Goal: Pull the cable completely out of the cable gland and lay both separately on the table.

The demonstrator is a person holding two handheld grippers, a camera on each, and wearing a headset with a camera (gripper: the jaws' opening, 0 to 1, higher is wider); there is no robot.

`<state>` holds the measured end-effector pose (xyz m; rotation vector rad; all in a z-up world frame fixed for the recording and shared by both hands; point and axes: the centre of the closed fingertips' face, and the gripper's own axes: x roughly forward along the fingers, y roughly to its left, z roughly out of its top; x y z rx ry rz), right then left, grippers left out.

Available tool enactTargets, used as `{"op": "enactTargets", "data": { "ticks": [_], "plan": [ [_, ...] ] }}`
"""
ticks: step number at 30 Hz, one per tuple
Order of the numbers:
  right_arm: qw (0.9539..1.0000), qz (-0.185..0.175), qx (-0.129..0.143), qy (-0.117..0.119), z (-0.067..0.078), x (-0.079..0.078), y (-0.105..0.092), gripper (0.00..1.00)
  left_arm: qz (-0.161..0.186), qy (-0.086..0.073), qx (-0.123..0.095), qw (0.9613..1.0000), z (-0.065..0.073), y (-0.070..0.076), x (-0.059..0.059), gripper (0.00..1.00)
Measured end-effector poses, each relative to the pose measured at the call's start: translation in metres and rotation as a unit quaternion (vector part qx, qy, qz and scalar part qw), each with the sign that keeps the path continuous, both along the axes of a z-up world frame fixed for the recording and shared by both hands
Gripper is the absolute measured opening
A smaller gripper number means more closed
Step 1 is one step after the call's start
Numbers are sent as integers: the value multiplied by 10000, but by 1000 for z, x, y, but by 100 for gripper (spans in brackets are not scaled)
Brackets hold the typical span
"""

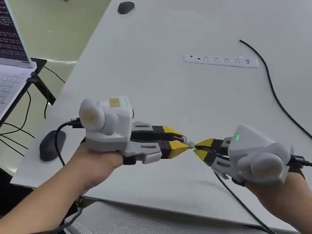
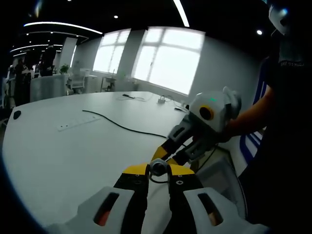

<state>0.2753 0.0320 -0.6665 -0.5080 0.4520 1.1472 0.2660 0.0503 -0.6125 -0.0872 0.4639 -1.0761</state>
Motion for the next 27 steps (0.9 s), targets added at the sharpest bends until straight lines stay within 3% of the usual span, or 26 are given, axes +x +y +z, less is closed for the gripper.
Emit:
{"op": "enactTargets", "data": {
  "ticks": [6,15,19,27],
  "plan": [
    [9994,-282,-88,169,-6,7,-14,0,106,-20,-210,9997,13,3,2,15],
    [9977,-525,-283,333,-24,7,-45,0,113,-15,-216,9997,16,3,1,15],
    [9967,-637,-314,391,-30,8,-54,0,94,35,-201,9997,13,2,-2,15],
    [9967,-687,-229,377,-25,8,-53,0,148,96,-150,9997,5,4,-9,15]
  ]
}}
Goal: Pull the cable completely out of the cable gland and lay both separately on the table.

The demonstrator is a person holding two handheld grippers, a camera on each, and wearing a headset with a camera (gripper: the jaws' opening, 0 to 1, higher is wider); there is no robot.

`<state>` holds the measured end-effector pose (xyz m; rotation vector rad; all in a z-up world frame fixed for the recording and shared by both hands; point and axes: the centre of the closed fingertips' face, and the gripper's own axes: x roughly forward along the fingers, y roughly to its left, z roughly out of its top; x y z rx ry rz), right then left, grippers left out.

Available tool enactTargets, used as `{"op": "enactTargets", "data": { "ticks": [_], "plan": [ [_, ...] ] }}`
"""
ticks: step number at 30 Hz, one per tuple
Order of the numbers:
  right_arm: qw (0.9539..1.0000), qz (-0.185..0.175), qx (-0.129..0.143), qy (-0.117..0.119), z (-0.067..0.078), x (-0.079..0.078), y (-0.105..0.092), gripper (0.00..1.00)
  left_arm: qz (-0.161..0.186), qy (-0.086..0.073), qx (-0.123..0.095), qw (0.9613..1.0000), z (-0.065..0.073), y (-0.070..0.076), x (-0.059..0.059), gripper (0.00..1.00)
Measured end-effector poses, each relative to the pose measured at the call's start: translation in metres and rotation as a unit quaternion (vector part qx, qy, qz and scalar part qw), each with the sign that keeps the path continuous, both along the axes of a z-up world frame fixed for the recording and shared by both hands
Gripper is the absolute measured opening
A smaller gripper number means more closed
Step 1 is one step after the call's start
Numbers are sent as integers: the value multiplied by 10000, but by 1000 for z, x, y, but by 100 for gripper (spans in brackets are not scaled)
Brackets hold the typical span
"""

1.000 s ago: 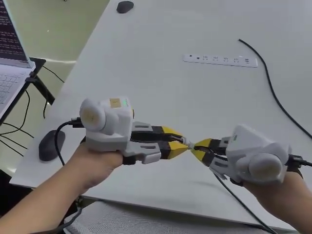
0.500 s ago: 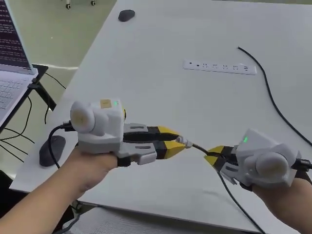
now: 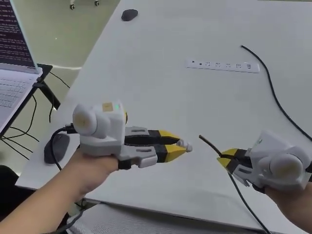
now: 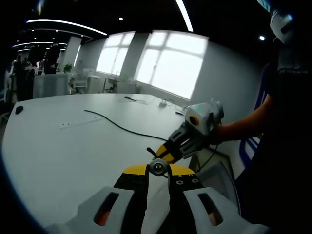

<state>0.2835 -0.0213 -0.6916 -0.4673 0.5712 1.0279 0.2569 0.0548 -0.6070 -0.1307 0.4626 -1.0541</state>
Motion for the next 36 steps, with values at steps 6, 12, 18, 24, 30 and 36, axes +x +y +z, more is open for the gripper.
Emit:
{"op": "enactTargets", "data": {
  "ticks": [6,12,18,24,30,36],
  "plan": [
    [9999,103,-34,-29,3,-3,2,0,15,0,109,9999,-2,1,-4,15],
    [9999,106,-1,33,6,-2,6,0,32,-17,249,9997,-11,7,-9,15],
    [9994,264,-220,-34,7,7,16,0,-5,-138,369,9992,-20,12,-10,15],
    [9996,211,-204,-46,14,21,33,0,-85,-137,314,9994,-27,18,-11,15],
    [9995,155,-285,-6,15,37,57,0,-117,-229,246,9994,-40,35,-7,15],
    [9990,49,-396,187,7,57,84,0,-129,-203,100,9997,-51,52,-2,15]
  ]
}}
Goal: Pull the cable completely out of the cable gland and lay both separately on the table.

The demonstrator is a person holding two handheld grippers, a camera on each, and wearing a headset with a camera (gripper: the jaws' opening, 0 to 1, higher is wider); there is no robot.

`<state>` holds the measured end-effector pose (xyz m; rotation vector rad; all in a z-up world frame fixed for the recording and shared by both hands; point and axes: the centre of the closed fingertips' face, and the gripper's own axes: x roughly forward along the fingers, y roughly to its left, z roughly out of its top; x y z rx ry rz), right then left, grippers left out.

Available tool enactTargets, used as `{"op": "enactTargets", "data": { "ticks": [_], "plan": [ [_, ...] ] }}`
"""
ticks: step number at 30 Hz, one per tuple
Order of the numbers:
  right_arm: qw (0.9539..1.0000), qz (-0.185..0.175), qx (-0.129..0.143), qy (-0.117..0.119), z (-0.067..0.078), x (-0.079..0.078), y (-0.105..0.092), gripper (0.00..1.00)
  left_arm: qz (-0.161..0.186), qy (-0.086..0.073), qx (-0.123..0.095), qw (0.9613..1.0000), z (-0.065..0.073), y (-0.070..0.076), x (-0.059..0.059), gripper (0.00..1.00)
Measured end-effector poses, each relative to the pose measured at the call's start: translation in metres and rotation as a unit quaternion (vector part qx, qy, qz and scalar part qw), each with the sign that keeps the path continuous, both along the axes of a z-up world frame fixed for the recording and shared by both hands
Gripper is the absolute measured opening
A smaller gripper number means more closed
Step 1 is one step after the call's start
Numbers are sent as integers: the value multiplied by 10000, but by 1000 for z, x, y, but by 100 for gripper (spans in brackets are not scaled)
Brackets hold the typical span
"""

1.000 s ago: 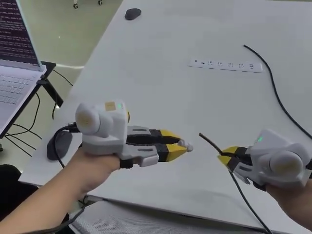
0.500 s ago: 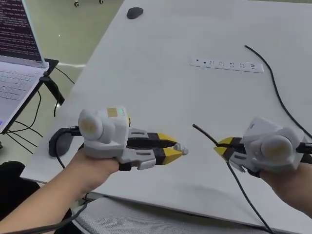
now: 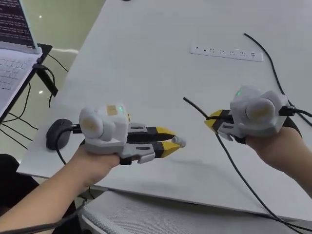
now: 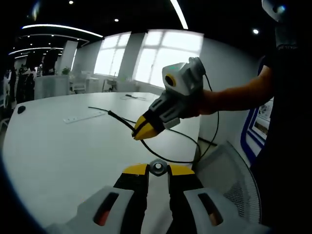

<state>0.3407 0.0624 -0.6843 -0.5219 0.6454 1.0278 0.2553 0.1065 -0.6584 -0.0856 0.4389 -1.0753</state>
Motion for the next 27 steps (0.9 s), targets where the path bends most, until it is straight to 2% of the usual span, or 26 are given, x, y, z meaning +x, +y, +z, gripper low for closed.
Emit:
{"op": "enactTargets", "data": {
  "ticks": [1,4,12,15,17,18,19,21,25,27],
  "plan": [
    [10000,-13,-10,19,-1,3,4,0,14,54,-56,10000,-2,4,2,15],
    [9999,-53,-35,103,0,8,20,0,13,75,-145,9999,-4,13,5,15],
    [9995,112,-256,109,-15,22,61,0,-19,136,-25,9999,-27,38,14,15],
    [9992,237,-300,149,-24,20,75,0,-26,168,20,9999,-35,45,15,15],
    [9981,536,-228,203,-32,12,88,0,-40,203,10,9998,-41,47,15,15],
    [9979,554,-265,209,-34,12,89,0,-39,225,69,9997,-45,49,14,15],
    [9968,628,-448,208,-42,10,89,0,-27,289,181,9994,-53,52,13,15],
    [9956,786,-482,167,-49,5,96,0,-11,306,138,9994,-59,54,12,15],
    [9942,879,-553,297,-70,-1,105,0,25,514,155,9986,-78,58,8,15],
    [9935,927,-573,328,-75,-3,110,0,35,571,185,9982,-86,59,8,15]
  ]
}}
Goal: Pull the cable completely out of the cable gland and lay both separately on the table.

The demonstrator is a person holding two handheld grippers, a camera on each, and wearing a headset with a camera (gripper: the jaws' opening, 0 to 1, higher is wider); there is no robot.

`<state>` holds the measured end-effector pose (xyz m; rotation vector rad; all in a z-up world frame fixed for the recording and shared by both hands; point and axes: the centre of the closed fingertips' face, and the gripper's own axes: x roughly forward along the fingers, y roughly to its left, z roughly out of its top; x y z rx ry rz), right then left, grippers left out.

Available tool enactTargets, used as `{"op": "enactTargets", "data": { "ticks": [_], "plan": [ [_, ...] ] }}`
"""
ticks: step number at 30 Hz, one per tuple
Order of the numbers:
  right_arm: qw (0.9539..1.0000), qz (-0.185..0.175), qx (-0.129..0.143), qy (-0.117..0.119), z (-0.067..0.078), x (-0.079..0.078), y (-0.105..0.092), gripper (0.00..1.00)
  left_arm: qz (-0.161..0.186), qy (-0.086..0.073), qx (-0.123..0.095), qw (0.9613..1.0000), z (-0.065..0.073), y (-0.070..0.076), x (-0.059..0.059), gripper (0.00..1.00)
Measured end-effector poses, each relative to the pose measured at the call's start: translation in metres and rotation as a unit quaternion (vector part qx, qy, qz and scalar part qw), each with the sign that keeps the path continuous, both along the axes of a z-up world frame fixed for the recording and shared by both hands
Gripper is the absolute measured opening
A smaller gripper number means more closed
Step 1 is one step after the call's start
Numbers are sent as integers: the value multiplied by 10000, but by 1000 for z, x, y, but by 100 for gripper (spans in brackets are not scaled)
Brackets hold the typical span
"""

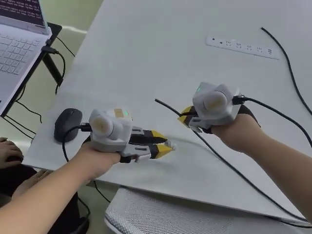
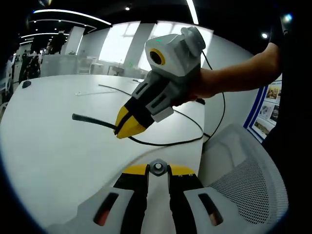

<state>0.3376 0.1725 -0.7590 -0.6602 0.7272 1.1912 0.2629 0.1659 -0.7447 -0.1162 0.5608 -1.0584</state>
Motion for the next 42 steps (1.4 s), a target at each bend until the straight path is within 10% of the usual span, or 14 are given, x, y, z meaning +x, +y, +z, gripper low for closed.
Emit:
{"op": "enactTargets", "data": {
  "ticks": [22,42],
  "plan": [
    [9989,270,-176,335,-58,-18,28,0,263,311,259,9988,-56,22,5,15],
    [9984,376,-367,210,-64,-25,29,0,270,201,516,9981,-63,27,5,16]
  ]
}}
